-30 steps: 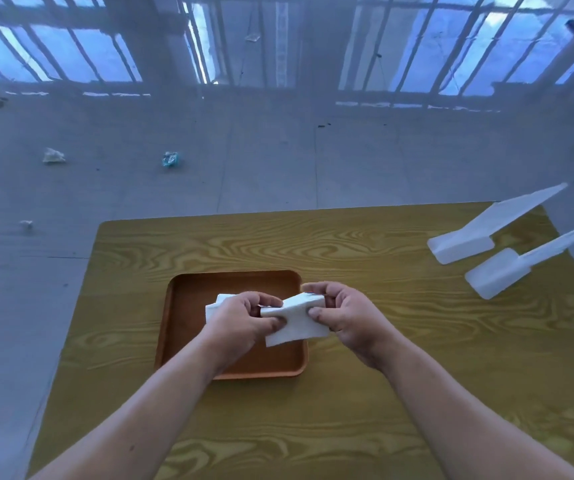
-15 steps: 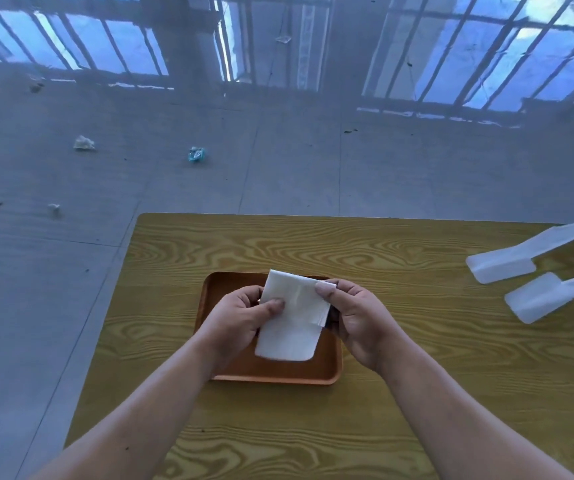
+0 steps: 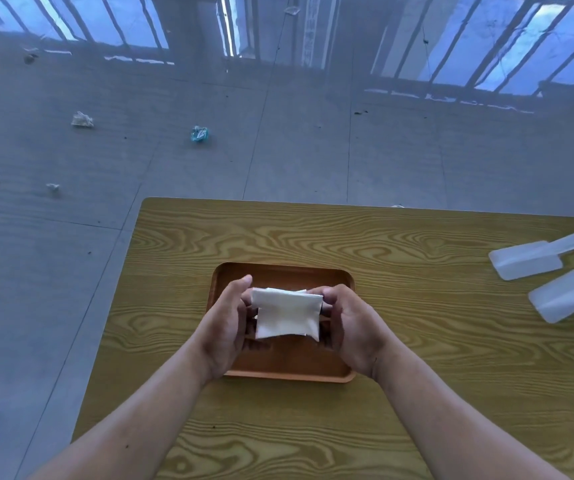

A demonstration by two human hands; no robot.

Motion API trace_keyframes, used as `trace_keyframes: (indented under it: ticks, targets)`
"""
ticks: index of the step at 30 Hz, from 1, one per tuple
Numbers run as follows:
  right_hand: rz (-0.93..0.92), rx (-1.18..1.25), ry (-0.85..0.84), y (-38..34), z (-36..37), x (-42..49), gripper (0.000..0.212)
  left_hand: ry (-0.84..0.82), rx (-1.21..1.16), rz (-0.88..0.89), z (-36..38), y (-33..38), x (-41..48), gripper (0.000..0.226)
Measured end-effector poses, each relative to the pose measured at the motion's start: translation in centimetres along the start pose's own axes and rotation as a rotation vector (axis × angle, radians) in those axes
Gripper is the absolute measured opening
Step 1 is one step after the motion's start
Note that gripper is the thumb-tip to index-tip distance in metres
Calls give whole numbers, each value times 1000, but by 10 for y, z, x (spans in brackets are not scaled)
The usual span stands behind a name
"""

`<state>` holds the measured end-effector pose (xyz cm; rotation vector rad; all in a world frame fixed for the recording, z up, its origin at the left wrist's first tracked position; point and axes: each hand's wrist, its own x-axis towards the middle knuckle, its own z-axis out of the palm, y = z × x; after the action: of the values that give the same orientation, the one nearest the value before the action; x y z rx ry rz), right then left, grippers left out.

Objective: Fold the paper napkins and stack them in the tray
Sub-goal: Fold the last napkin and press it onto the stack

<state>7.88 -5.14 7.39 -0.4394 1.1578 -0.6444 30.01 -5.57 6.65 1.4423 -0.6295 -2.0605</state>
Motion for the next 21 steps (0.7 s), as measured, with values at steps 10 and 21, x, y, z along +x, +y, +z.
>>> trace_keyframes:
  ticks: [10,21]
  targets:
    - [-482,-1312,432,33,-3,19,58,316,1331,572,-5,-25,22,60]
    - [-212,-1736,47,67,-14,28,71,65,1801,253,-15,-54,35,77]
